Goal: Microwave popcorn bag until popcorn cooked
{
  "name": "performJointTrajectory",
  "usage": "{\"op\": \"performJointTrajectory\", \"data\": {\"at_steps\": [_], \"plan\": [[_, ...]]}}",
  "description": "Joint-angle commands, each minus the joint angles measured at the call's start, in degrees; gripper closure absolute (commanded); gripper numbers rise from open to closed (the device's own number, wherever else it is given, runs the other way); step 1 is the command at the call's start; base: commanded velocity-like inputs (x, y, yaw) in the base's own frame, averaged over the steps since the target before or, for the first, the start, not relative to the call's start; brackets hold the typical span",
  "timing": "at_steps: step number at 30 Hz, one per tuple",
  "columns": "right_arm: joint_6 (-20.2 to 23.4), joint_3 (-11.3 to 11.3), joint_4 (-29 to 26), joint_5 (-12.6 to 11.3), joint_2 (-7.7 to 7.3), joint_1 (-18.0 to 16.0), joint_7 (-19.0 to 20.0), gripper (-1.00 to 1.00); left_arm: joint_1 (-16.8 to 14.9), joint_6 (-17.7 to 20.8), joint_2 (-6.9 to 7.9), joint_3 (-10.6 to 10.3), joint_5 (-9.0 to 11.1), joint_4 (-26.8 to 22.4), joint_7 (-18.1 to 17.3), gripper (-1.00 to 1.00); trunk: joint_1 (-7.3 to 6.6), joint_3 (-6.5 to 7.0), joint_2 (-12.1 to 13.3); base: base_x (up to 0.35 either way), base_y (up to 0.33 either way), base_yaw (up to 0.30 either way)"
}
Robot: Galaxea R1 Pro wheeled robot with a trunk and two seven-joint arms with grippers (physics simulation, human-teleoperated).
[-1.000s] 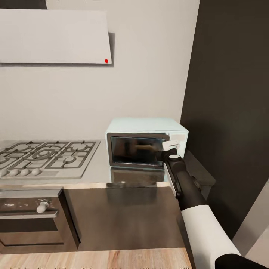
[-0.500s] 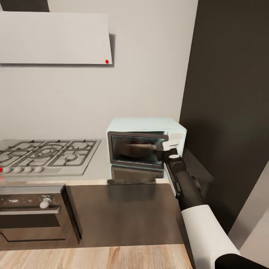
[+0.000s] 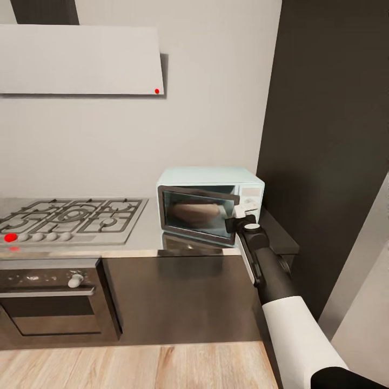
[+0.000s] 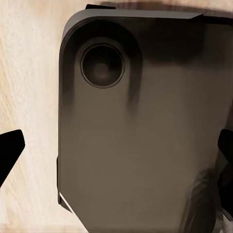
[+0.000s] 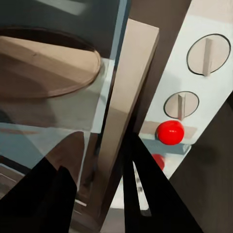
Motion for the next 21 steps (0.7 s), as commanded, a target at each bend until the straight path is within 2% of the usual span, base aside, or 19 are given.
{"op": "performJointTrajectory", "data": {"at_steps": [1,5,6,18,21], "plan": [[0.3,0.1,0.0,-1.1,0.0,0.0,-0.2,1.0,0.0,-0.1,-0.01,0.1,0.4,0.0,0.0,-1.0,0.0,-0.07,0.0,0.0,0.0,0.0],[0.3,0.1,0.1,-1.1,0.0,0.0,-0.2,1.0,0.0,-0.1,-0.01,0.1,0.4,0.0,0.0,-1.0,0.0,-0.07,0.0,0.0,0.0,0.0],[0.4,0.1,0.3,-1.2,0.0,0.0,-0.2,-1.0,0.0,-0.1,-0.01,0.1,0.4,0.0,0.0,-1.0,0.0,-0.07,0.0,0.0,0.0,0.0],[1.5,0.1,0.0,-1.1,0.0,0.0,0.3,-1.0,0.0,-0.1,-0.01,0.1,0.4,0.0,0.0,-1.0,0.0,-0.07,0.0,0.0,0.0,0.0],[1.5,0.1,-0.5,-1.1,0.0,0.4,3.5,-1.0,0.0,-0.1,-0.01,0.1,0.4,0.0,0.0,-1.0,0.0,-0.07,0.0,0.0,0.0,0.0]]}}
